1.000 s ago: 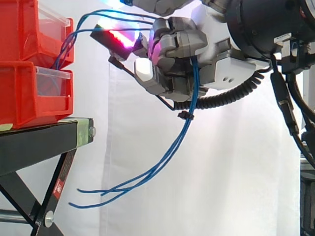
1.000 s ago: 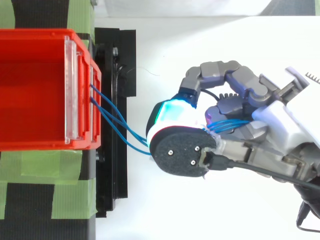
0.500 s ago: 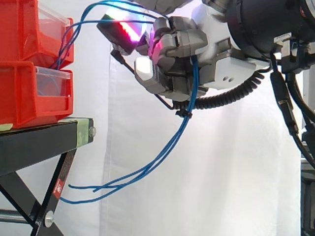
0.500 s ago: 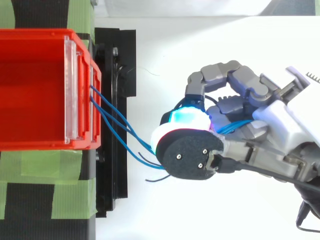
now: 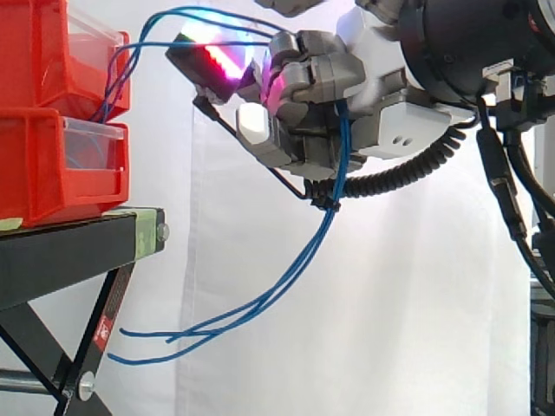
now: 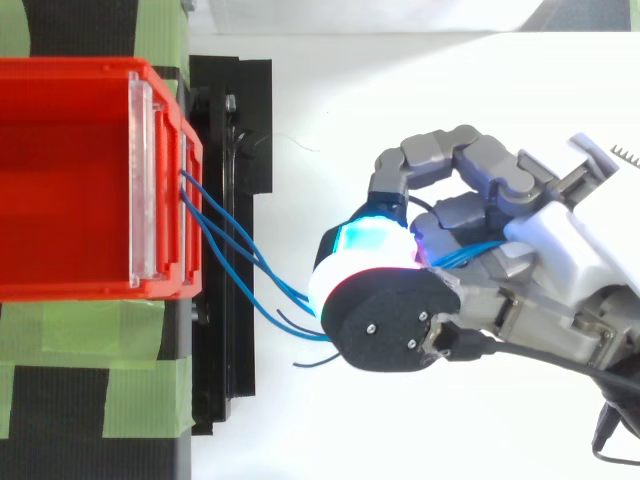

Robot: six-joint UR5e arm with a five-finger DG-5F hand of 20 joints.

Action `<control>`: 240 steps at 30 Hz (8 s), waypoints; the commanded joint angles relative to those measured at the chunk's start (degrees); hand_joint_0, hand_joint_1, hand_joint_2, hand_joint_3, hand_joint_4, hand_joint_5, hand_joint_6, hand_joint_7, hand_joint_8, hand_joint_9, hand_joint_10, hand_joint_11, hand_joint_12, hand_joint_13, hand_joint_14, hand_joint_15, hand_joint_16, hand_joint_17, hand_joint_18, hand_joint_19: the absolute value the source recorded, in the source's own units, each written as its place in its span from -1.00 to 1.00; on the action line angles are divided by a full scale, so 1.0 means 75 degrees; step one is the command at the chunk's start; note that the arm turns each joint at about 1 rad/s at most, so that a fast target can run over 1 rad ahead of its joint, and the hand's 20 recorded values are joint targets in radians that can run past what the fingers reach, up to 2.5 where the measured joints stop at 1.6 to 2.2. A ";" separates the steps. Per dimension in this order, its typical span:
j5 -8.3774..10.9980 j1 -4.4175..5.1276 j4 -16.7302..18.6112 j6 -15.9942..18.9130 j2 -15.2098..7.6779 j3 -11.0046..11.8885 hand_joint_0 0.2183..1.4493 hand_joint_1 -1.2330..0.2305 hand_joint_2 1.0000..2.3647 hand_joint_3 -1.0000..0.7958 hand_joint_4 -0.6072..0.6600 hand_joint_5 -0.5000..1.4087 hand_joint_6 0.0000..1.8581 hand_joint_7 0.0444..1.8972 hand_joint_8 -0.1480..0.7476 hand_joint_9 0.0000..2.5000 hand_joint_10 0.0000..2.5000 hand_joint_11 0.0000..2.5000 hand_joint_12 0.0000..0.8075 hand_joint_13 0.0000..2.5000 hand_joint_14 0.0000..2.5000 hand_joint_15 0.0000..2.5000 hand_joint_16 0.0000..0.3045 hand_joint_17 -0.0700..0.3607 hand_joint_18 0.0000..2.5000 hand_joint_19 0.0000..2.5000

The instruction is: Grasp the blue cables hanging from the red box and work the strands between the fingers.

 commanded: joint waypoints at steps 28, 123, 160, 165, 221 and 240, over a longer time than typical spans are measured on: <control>0.0000 -0.0011 0.0058 -0.0073 0.0007 0.0011 0.13 -0.46 -0.99 -0.86 0.39 -0.71 -0.21 0.15 0.50 0.56 1.00 1.00 0.54 0.59 1.00 0.29 0.62 0.18 1.00 -0.53; -0.0176 -0.0034 0.0504 0.0782 0.0007 0.0105 0.57 -0.36 -0.99 0.35 0.11 0.23 -0.98 0.37 0.50 0.56 1.00 1.00 0.54 0.59 1.00 0.29 0.62 0.18 1.00 -0.53; -0.0902 -0.0057 0.0469 0.1075 0.0007 0.0105 0.85 -0.36 -0.98 -0.07 0.25 0.03 -0.98 -0.08 0.50 0.56 1.00 1.00 0.54 0.59 1.00 0.29 0.62 0.18 1.00 -0.53; -0.1008 -0.0057 0.0340 0.1169 0.0007 0.0117 0.68 -0.36 -0.99 0.09 0.31 0.09 -0.98 -0.02 0.50 0.56 1.00 1.00 0.54 0.59 1.00 0.29 0.62 0.18 1.00 -0.53; -0.0996 -0.0057 -0.0914 0.1966 0.0066 0.0105 0.25 -0.43 -0.98 -0.38 0.27 -0.03 -0.99 0.31 0.50 0.56 1.00 1.00 0.54 0.59 1.00 0.29 0.62 0.18 1.00 -0.53; -0.1008 -0.0057 -0.0914 0.1954 0.0054 0.0093 -0.33 -0.14 0.46 -0.09 0.38 0.25 -0.98 0.14 0.50 0.56 1.00 1.00 0.54 0.59 1.00 0.29 0.62 0.18 1.00 -0.53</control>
